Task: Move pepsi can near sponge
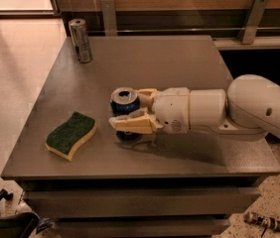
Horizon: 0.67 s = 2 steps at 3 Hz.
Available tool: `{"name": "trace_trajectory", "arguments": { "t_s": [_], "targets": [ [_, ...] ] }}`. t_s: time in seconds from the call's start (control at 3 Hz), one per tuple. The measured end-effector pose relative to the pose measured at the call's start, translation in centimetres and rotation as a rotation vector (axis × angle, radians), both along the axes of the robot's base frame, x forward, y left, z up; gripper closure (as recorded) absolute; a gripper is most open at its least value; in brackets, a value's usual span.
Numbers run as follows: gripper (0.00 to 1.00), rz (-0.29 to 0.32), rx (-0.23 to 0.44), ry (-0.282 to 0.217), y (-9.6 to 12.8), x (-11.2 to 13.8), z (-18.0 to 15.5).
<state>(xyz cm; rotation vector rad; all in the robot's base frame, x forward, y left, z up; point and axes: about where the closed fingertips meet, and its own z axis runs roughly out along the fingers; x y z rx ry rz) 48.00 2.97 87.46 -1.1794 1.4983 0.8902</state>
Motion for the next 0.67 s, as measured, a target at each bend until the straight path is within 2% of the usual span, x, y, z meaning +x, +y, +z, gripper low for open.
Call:
{"name": "trace_trajectory", "arguments": {
  "t_s": [0.33,0.67],
  "targets": [
    [0.0,0.004,-0.001,-0.001,0.19,-0.08,0.06],
    [0.0,0.004,-0.001,-0.001,0.21,-0.09,0.06]
  ]
}}
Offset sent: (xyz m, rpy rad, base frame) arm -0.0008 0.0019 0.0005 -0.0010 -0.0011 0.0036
